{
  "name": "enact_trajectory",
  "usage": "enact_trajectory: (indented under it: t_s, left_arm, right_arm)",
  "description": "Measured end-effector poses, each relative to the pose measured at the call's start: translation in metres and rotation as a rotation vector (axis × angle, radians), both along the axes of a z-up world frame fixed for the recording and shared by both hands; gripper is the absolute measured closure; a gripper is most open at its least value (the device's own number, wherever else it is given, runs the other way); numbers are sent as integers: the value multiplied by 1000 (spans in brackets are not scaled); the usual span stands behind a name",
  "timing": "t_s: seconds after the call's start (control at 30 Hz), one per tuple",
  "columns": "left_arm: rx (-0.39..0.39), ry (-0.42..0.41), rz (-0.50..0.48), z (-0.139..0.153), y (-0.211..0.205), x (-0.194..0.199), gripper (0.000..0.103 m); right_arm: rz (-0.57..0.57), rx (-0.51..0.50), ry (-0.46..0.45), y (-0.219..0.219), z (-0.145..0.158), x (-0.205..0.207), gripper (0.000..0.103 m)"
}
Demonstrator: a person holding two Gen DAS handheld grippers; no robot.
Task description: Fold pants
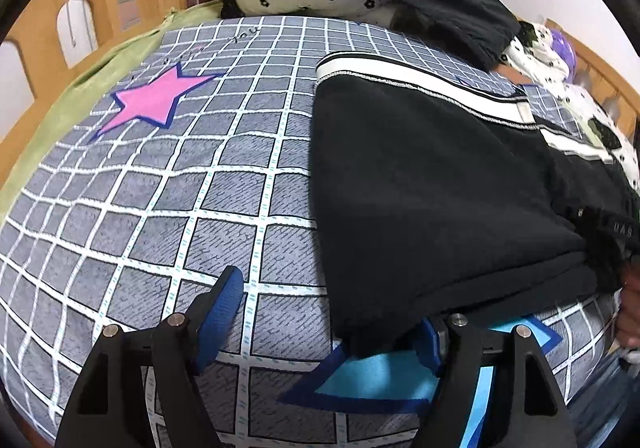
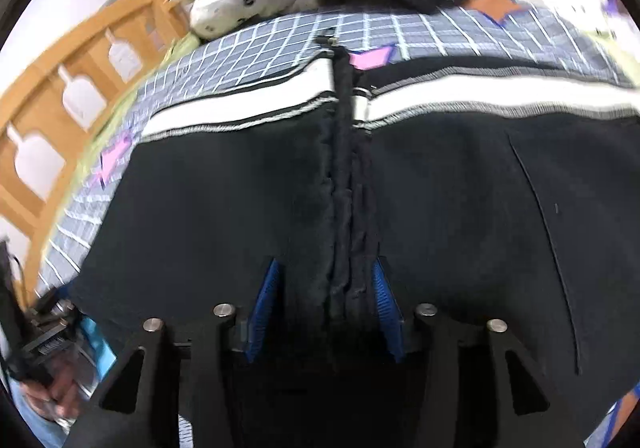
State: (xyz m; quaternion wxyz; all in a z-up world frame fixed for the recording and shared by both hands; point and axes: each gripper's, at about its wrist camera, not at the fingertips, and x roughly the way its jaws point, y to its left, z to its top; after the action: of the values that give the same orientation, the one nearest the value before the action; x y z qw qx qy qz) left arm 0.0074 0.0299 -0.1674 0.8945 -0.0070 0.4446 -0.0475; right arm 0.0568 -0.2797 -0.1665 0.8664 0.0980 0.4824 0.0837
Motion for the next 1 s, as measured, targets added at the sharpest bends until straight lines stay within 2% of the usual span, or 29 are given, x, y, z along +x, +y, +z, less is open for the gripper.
enact_trajectory:
  t_s: [0.03, 0.1, 0.17, 0.23, 0.3, 0.37, 0.47, 0.53, 0.57, 0.63, 0.73, 0.87, 0.93, 1.0]
  left_arm:
    - [10, -7, -5, 0, 0, -1, 28]
    - [1, -12, -9, -1, 3, -2, 28]
    - [8, -20, -21, 0, 1, -6, 27]
    - [45, -45, -47, 1, -4, -11, 26]
    - [73, -66, -56, 2, -9, -16, 26]
    - [86, -70, -60, 3, -12, -17, 26]
    - [93, -55, -66, 5, -13, -14, 26]
    - [72, -28, -94, 10, -12, -16, 30]
    - [35, -27, -133, 14, -11, -20, 30]
    - [4, -60, -193, 23, -12, -34, 30]
    - [18, -148, -273, 41, -22, -57, 28]
    - [-57, -186, -245, 61, -28, -54, 28]
    - [-36, -183, -181, 65, -31, -40, 28]
    - [20, -110, -117, 51, -35, -17, 28]
  right_arm:
    - [4, 9, -3, -1, 3, 0, 78]
    - [-29, 109, -20, -16, 12, -5, 81]
    - [-53, 180, -93, -35, 33, -17, 82]
    - [-67, 186, -173, -48, 55, -35, 82]
    - [-90, 179, -175, -58, 59, -44, 82]
    - [-149, 147, -93, -67, 41, -41, 81]
    - [-150, 101, 51, -65, 3, -26, 78]
    - [-134, 51, 39, -59, 1, -27, 77]
    - [-119, 27, 32, -56, 7, -28, 75]
    - [-125, -28, -6, -56, 23, -36, 73]
    - [-126, -109, -132, -52, 48, -56, 71]
    - [-79, -179, -207, -37, 58, -70, 71]
    - [-58, -218, -164, -29, 48, -67, 72]
    - [-70, -246, -79, -28, 30, -63, 73]
